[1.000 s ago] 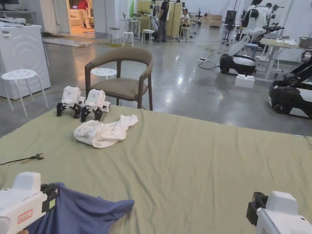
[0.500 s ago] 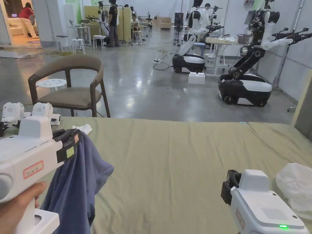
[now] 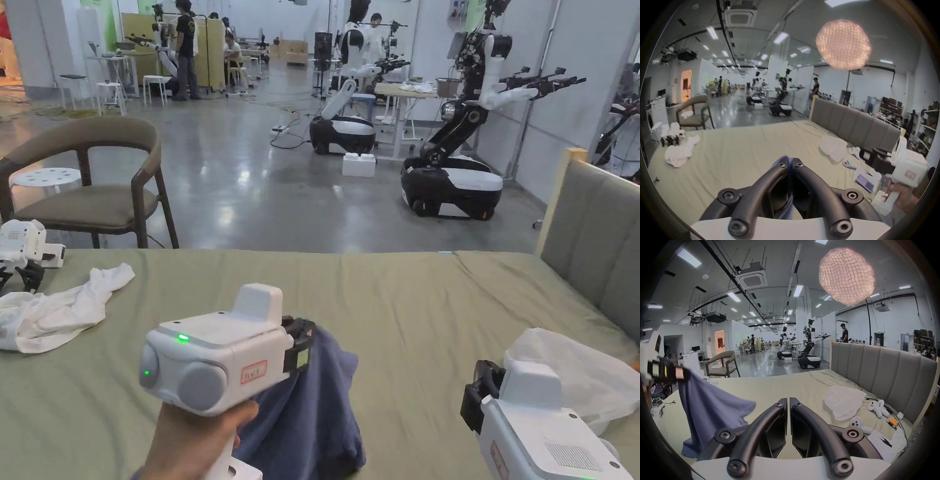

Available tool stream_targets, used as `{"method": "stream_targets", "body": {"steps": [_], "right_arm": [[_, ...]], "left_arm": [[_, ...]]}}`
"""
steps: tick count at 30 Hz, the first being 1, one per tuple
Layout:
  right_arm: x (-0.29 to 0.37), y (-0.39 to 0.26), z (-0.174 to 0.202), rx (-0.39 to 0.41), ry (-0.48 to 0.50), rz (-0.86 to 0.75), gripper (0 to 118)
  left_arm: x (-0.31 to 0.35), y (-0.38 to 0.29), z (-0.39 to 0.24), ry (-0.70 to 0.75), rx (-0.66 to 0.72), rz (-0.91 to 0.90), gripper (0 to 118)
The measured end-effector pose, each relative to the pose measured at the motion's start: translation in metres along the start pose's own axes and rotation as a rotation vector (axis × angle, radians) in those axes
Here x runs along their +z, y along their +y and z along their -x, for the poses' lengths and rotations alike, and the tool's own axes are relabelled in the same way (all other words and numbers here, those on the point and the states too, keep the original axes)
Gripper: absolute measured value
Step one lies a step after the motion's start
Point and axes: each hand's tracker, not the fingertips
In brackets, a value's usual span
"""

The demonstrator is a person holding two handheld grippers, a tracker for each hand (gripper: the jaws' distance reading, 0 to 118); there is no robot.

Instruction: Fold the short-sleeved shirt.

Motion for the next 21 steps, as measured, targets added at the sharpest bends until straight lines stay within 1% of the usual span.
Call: {"method": "stream_targets", "body": {"steps": [3,7,9,10,11,12,13,19,21], "right_arm": [[0.003,-0.006,-0.008,0.003,-0.015,0.019,2],[0.002,-0.013,-0.011,0.007,-0.023,0.042,2],[0.001,-0.016,-0.01,0.011,-0.021,0.054,2],[0.001,-0.017,-0.008,0.015,-0.018,0.058,2],[0.001,-0.017,-0.006,0.018,-0.014,0.061,2],[0.001,-0.017,-0.004,0.022,-0.009,0.063,2],[0.0,-0.017,-0.001,0.026,-0.002,0.061,2],[-0.002,-0.005,0.021,0.049,0.036,0.032,2],[-0.002,0.001,0.03,0.06,0.046,0.008,2]], "left_arm": [[-0.026,-0.033,-0.007,-0.02,-0.012,0.073,0],[-0.043,-0.067,-0.005,-0.023,0.025,0.119,3],[-0.044,-0.076,-0.002,-0.012,0.044,0.123,20],[-0.043,-0.079,0.001,-0.006,0.064,0.122,34],[-0.04,-0.081,0.004,0.0,0.078,0.115,59],[-0.036,-0.081,0.008,0.006,0.085,0.104,73],[-0.029,-0.08,0.012,0.025,0.091,0.079,77],[0.021,-0.066,0.043,0.202,0.091,-0.078,76],[0.041,-0.062,0.055,0.292,0.075,-0.138,71]]}}
